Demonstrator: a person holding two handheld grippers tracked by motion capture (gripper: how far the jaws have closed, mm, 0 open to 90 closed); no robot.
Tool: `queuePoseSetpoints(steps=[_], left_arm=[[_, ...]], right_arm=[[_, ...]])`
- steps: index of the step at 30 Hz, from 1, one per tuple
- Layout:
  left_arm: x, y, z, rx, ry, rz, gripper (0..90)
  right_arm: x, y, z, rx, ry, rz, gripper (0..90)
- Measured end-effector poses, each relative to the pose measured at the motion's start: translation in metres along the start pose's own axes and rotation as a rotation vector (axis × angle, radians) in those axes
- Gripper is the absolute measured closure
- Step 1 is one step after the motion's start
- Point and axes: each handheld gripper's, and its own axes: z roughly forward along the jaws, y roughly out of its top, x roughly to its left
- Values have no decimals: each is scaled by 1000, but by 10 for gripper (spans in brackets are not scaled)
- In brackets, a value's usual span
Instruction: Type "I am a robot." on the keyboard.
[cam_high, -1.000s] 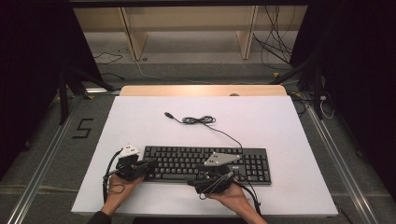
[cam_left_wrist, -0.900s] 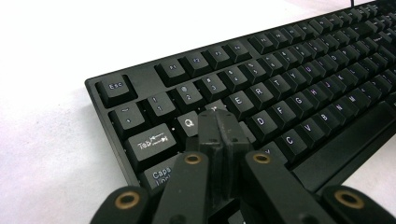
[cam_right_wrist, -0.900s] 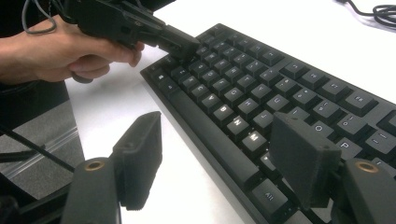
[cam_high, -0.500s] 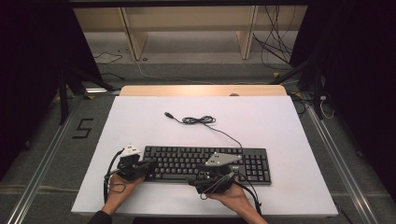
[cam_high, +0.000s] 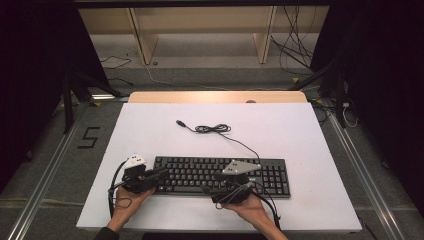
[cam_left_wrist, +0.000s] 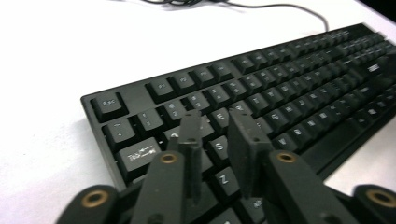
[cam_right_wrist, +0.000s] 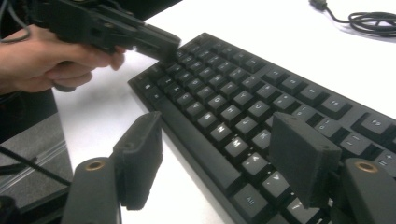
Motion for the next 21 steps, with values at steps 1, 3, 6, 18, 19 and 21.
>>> queuePoseSetpoints(steps=[1, 3, 6, 18, 19, 21], left_arm=[[-1, 0, -1, -2, -7, -1, 716], [-1, -1, -3, -7, -18, -2, 672], [-2, -1, -6, -24, -41, -1, 615], [-11, -2, -11, -59, -93, 20, 406], [-11, -2, -11, -64, -95, 22, 393], [-12, -2, -12, -73, -95, 25, 371]], right_arm=[[-1, 0, 0, -2, -4, 4, 382], [-3, 1, 0, -4, -17, 17, 415], [-6, 2, 1, -10, -28, 38, 489], [-8, 6, 8, 12, -61, 17, 760], [-7, 6, 10, 14, -60, 12, 782], [-7, 6, 13, 24, -57, 9, 820]])
